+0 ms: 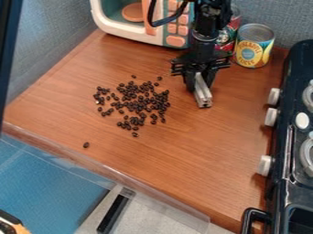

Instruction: Sweep into pile

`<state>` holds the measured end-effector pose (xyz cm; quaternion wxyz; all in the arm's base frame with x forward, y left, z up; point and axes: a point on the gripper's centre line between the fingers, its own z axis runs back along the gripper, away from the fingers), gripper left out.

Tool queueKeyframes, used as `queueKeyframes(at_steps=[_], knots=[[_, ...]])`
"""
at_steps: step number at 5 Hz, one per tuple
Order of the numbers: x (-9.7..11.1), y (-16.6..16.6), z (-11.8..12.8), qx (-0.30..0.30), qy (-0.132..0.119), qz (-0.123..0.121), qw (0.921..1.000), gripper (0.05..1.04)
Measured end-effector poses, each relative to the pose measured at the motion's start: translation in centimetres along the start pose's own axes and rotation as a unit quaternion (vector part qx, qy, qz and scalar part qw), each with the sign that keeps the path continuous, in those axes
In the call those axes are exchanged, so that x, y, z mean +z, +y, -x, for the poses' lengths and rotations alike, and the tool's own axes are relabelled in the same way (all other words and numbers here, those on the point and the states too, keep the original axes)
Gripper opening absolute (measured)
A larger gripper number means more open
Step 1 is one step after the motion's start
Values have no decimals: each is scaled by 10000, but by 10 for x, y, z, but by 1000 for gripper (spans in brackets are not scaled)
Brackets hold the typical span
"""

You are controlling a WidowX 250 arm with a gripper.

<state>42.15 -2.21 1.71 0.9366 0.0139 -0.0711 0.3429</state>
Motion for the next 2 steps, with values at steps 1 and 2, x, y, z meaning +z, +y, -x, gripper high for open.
queueKeyframes(at_steps=[1, 2], knots=[[10, -7, 0, 262, 266, 215, 9991, 381], [50, -20, -4, 605, 311, 640, 9956, 381]])
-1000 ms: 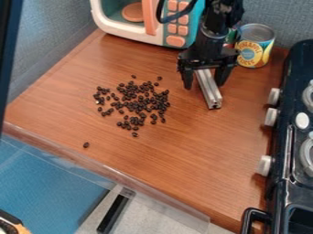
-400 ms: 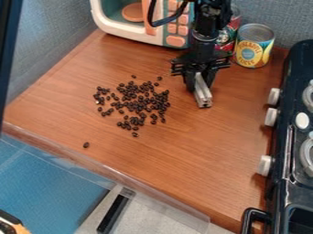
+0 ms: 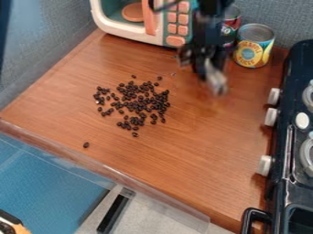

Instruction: Sweep into pile

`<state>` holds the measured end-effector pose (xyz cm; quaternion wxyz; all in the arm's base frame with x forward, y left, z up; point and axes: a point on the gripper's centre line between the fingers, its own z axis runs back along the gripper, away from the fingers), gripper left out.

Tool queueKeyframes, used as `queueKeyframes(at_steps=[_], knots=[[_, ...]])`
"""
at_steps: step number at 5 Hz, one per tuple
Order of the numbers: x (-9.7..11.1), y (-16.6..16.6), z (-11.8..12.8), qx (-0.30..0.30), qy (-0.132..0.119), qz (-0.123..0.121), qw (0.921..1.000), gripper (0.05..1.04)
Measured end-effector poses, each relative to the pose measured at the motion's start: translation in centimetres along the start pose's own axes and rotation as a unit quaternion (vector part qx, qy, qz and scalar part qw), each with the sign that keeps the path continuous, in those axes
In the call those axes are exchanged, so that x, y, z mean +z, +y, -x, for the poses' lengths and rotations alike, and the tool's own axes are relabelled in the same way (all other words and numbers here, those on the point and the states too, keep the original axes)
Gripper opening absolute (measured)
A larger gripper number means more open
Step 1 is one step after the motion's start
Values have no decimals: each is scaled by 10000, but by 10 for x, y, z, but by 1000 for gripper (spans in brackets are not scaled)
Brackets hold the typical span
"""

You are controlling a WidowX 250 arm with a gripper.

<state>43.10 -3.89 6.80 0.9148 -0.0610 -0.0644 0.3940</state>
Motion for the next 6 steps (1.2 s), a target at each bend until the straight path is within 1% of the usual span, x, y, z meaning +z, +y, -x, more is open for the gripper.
queueKeyframes(at_steps=[1, 2, 3, 4, 5, 6], knots=[[25, -8, -1, 470, -102, 259, 9985, 381], [17, 1, -11, 959, -528, 109, 9939, 381], [1, 5, -15, 1667, -688, 44, 9836, 381], [-5, 10, -16, 2417, -730, 84, 9676, 381], [-10, 18, -24, 2806, -622, 82, 9578, 381], [-20, 29, -32, 2819, -626, -54, 9574, 381]])
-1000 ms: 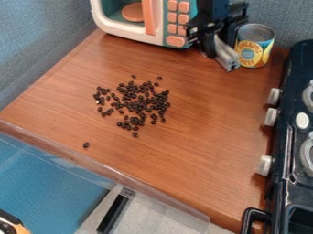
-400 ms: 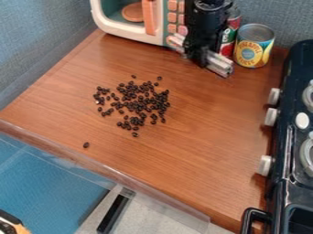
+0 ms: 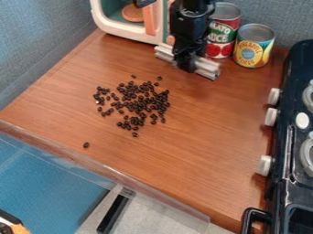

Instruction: Sweep into pile

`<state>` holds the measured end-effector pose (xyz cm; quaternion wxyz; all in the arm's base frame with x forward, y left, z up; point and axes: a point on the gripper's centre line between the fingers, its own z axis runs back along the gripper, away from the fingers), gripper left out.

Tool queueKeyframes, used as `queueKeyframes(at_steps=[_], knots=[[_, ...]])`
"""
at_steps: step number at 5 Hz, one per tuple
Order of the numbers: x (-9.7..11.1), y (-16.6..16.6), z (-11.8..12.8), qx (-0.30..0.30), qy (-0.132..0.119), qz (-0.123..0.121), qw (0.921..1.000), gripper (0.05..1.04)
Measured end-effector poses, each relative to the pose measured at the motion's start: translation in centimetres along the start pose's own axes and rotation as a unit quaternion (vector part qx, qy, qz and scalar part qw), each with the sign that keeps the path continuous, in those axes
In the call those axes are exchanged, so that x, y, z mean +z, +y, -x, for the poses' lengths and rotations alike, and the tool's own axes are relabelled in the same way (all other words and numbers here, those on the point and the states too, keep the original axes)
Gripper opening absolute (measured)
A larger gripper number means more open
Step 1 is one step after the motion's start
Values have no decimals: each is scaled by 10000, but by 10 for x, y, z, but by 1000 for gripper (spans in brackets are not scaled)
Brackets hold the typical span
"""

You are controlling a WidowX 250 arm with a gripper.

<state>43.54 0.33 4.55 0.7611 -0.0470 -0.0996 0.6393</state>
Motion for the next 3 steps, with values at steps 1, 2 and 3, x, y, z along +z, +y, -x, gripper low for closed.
queueKeyframes(at_steps=[1, 2, 3], knots=[[-1, -3, -11, -10, -58, 54, 10000, 381], [-7, 0, -27, 77, -101, 42, 9999, 381], [-10, 2, -28, 22, -136, 27, 9999, 381]])
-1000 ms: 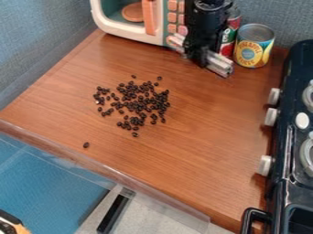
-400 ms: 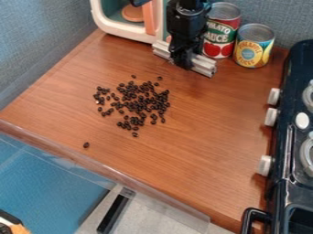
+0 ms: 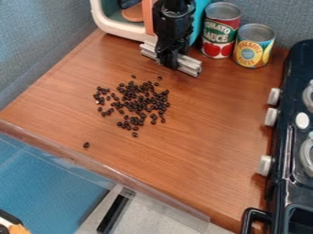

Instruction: Sweep into pile

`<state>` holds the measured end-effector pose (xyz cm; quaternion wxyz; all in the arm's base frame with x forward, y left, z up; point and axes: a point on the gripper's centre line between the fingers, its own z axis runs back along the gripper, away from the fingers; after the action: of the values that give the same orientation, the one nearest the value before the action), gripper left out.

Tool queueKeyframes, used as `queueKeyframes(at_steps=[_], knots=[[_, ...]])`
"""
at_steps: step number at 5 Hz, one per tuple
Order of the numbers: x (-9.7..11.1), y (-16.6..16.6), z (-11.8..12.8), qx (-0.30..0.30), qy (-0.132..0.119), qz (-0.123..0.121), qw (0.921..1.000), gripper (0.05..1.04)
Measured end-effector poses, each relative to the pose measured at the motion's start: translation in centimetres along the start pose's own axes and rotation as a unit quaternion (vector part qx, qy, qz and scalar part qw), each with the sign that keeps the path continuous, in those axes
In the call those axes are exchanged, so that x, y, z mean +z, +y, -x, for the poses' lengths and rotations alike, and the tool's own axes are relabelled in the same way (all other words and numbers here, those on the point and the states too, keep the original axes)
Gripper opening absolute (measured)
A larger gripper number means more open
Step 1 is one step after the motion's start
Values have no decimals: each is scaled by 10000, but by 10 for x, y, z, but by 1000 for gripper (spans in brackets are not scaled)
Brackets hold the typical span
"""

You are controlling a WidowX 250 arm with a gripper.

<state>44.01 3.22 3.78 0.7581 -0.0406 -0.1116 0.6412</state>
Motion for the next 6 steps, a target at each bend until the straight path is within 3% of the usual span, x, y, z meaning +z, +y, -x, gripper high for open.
queueKeyframes(at_steps=[1, 3, 6], knots=[[-15, 9, 3, -64, 34, -196, 9998, 381], [-21, 17, 6, -121, 71, -258, 9996, 381], [-9, 64, 1, 295, 230, -432, 9984, 381]])
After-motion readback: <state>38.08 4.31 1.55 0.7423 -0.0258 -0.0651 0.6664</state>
